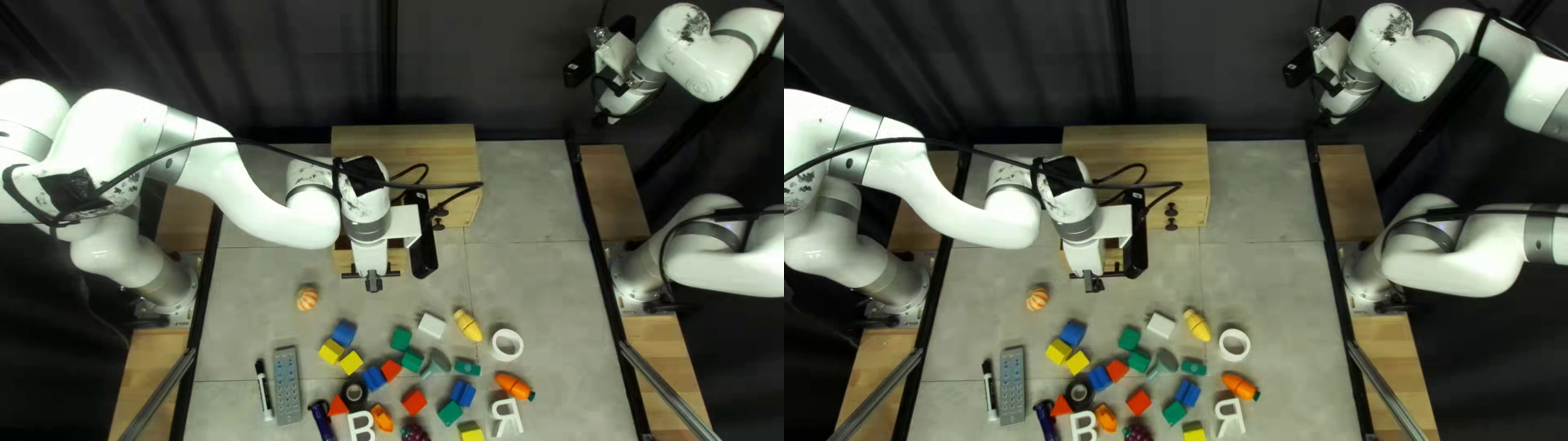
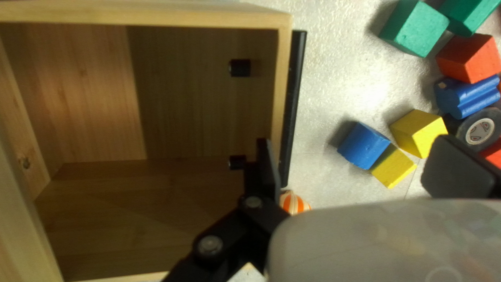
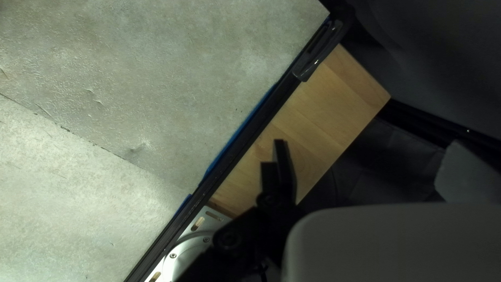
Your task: Open drawers and place objects into drawer and close
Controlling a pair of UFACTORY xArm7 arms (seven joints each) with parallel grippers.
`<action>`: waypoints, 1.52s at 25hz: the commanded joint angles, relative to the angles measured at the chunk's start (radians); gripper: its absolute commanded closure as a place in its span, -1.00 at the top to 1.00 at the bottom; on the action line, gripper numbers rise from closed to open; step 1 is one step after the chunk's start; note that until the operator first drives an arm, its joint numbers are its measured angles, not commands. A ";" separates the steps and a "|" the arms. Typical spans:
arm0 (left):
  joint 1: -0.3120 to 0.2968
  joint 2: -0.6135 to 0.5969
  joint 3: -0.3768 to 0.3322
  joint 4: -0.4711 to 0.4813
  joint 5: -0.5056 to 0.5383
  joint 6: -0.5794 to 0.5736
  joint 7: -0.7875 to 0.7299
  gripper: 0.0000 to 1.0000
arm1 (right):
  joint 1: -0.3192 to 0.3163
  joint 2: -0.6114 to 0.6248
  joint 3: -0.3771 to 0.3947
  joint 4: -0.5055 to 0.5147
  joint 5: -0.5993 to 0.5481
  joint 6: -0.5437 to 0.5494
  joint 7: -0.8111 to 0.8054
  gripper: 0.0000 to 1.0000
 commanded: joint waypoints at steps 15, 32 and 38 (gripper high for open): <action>0.011 0.004 0.017 0.002 0.102 0.030 -0.056 1.00 | 0.000 0.000 0.000 0.000 0.000 0.000 0.000 1.00; 0.026 -0.010 0.026 -0.072 0.011 -0.071 0.000 1.00 | 0.000 0.000 0.000 0.000 0.000 0.000 0.000 1.00; 0.025 -0.013 0.023 -0.066 -0.009 -0.064 0.013 1.00 | 0.000 0.000 0.000 0.000 0.000 0.000 0.000 1.00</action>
